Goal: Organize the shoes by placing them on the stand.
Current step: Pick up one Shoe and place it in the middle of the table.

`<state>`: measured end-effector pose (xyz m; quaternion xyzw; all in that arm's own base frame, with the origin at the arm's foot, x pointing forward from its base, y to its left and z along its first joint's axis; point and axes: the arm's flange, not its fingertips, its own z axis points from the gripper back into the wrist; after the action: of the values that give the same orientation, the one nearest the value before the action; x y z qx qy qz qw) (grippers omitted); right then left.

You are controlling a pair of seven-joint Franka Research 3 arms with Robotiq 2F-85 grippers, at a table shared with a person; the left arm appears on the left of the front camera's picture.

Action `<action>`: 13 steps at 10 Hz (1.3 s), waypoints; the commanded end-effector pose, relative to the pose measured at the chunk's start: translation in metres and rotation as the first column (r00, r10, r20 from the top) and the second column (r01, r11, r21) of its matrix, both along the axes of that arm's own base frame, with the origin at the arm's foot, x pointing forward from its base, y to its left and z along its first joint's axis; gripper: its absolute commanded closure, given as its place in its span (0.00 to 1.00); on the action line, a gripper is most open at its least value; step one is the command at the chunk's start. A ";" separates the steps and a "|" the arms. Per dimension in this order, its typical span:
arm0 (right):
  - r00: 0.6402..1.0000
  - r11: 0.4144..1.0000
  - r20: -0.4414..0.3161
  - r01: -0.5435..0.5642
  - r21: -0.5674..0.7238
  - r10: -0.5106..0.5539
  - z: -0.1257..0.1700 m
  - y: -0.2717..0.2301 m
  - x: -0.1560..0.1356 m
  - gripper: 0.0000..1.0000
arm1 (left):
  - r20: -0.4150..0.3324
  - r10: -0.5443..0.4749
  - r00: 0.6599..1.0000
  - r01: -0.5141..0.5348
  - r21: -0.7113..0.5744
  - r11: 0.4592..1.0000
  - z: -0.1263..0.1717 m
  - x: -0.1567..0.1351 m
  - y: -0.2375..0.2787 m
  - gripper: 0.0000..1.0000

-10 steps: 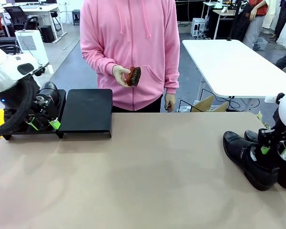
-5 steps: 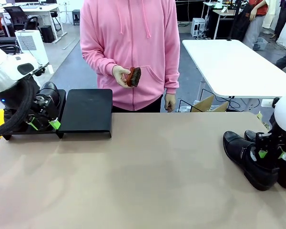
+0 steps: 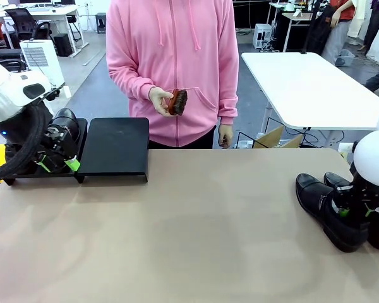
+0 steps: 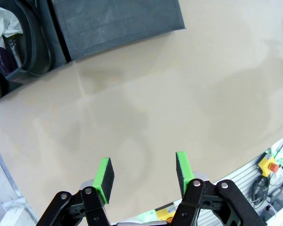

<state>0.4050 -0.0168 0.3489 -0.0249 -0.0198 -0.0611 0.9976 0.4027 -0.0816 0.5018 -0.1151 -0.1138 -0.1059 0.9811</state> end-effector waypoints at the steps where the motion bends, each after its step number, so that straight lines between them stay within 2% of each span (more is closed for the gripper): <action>1: 0.999 0.999 0.010 -0.035 -0.026 0.036 -0.007 -0.001 -0.005 0.56 | 0.001 -0.009 1.000 0.009 -0.021 1.000 -0.001 -0.002 0.002 0.31; 3: 0.999 0.999 0.002 -0.044 -0.019 0.044 -0.010 -0.001 -0.006 0.88 | 0.001 -0.009 1.000 0.009 -0.021 1.000 -0.001 -0.002 0.002 0.31; 4: 0.999 0.999 -0.001 -0.047 -0.017 0.047 -0.011 -0.001 -0.007 1.00 | 0.001 -0.009 1.000 0.009 -0.021 1.000 -0.001 -0.002 0.002 0.31; 10: 0.998 0.998 -0.006 -0.059 -0.024 0.059 -0.007 0.000 -0.015 1.00 | 0.001 -0.009 1.000 0.009 -0.021 1.000 -0.001 -0.002 0.002 0.31; 13: 0.996 0.998 0.086 -0.039 0.041 0.036 0.044 0.024 -0.044 1.00 | 0.001 -0.009 1.000 0.009 -0.021 1.000 -0.001 -0.002 0.002 0.31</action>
<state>0.4001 -0.0031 0.3756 -0.0169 -0.0400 -0.0389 0.9983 0.4027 -0.0815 0.5016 -0.1151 -0.1136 -0.1059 0.9811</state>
